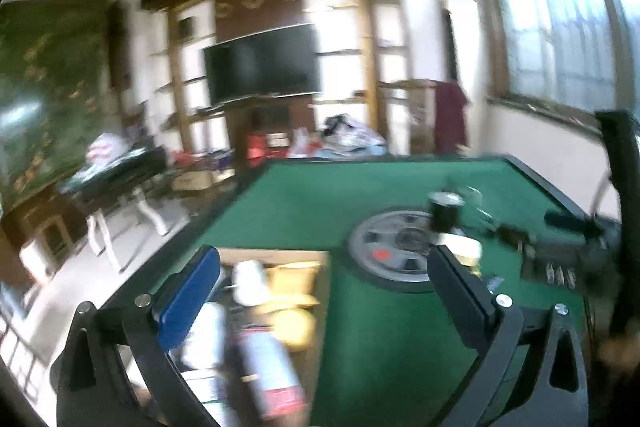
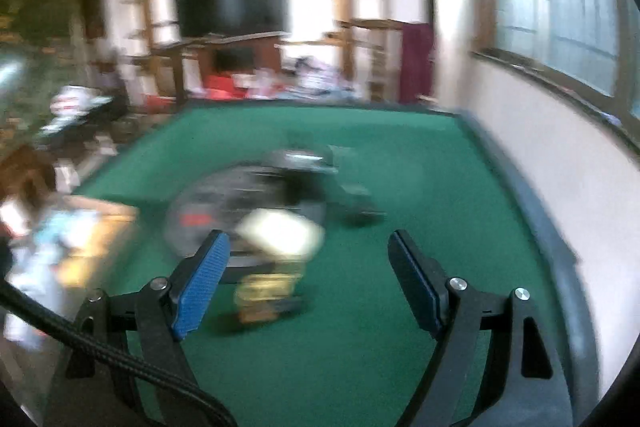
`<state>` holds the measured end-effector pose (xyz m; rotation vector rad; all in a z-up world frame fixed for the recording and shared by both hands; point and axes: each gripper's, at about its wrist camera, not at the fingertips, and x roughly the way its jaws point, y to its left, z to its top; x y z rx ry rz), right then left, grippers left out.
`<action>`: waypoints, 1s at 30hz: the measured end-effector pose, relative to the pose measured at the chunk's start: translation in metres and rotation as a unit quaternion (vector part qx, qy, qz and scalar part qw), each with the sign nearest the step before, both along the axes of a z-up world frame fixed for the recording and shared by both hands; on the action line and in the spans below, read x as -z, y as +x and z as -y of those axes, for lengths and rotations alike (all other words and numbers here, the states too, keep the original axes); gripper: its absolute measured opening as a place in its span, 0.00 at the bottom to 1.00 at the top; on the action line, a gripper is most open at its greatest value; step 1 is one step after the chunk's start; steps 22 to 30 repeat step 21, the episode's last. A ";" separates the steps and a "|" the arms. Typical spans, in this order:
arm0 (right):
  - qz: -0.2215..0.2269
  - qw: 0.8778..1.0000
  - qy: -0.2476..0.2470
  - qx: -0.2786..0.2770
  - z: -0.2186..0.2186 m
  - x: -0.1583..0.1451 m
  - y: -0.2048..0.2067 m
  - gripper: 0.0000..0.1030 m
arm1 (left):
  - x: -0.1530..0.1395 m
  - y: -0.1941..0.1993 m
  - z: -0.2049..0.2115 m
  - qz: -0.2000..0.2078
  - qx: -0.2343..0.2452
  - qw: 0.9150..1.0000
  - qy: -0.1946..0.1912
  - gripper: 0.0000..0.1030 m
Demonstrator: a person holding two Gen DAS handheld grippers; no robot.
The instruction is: Organize objects
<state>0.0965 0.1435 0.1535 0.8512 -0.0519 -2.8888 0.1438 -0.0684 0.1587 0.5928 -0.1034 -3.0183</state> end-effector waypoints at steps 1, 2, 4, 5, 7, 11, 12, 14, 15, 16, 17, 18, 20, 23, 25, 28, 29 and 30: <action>0.002 1.000 -0.004 -0.026 0.020 -0.004 0.007 0.79 | 0.000 0.001 0.018 0.009 -0.002 1.000 0.019 0.99; 0.013 0.998 -0.002 -0.056 0.048 -0.007 0.013 0.79 | 0.002 -0.001 0.032 0.022 -0.004 0.999 0.034 0.99; 0.035 0.995 0.006 -0.090 0.084 -0.005 0.019 0.79 | 0.010 -0.004 0.065 0.047 -0.014 0.996 0.076 0.99; 0.044 0.993 0.013 -0.109 0.106 -0.003 0.023 0.79 | 0.014 -0.003 0.077 0.049 -0.022 0.994 0.090 0.99; 0.053 0.991 0.031 -0.122 0.133 0.003 0.031 0.79 | 0.022 0.003 0.101 0.052 -0.054 0.992 0.101 0.99; 0.065 0.988 0.055 -0.130 0.167 0.014 0.039 0.79 | 0.034 0.007 0.128 0.053 -0.106 0.989 0.091 0.99; 0.067 0.988 0.059 -0.130 0.171 0.017 0.042 0.79 | 0.036 0.008 0.133 0.054 -0.118 0.988 0.085 0.99; 0.074 0.986 0.068 -0.131 0.181 0.021 0.045 0.79 | 0.040 0.009 0.135 0.054 -0.137 0.987 0.069 0.99; 0.075 0.986 0.074 -0.130 0.184 0.021 0.045 0.79 | 0.043 0.011 0.136 0.052 -0.145 0.986 0.066 0.99; 0.078 0.985 0.082 -0.130 0.189 0.023 0.046 0.79 | 0.044 0.009 0.136 0.053 -0.150 0.985 0.064 0.99; 0.078 0.984 0.087 -0.131 0.193 0.024 0.047 0.79 | 0.046 0.010 0.136 0.055 -0.157 0.985 0.056 0.99; 0.078 0.984 0.093 -0.132 0.197 0.025 0.048 0.79 | 0.047 0.011 0.135 0.055 -0.160 0.984 0.049 0.99; 0.078 0.982 0.103 -0.134 0.203 0.027 0.050 0.79 | 0.050 0.009 0.135 0.058 -0.167 0.983 0.040 0.99; 0.078 0.982 0.105 -0.136 0.205 0.027 0.051 0.79 | 0.051 0.008 0.135 0.060 -0.166 0.983 0.042 0.99; 0.078 0.982 0.105 -0.136 0.205 0.027 0.051 0.79 | 0.051 0.008 0.135 0.060 -0.166 0.983 0.042 0.99; 0.078 0.982 0.105 -0.136 0.205 0.027 0.051 0.79 | 0.051 0.008 0.135 0.060 -0.166 0.983 0.042 0.99; 0.078 0.982 0.105 -0.136 0.205 0.027 0.051 0.79 | 0.051 0.008 0.135 0.060 -0.166 0.983 0.042 0.99; 0.078 0.982 0.105 -0.136 0.205 0.027 0.051 0.79 | 0.051 0.008 0.135 0.060 -0.166 0.983 0.042 0.99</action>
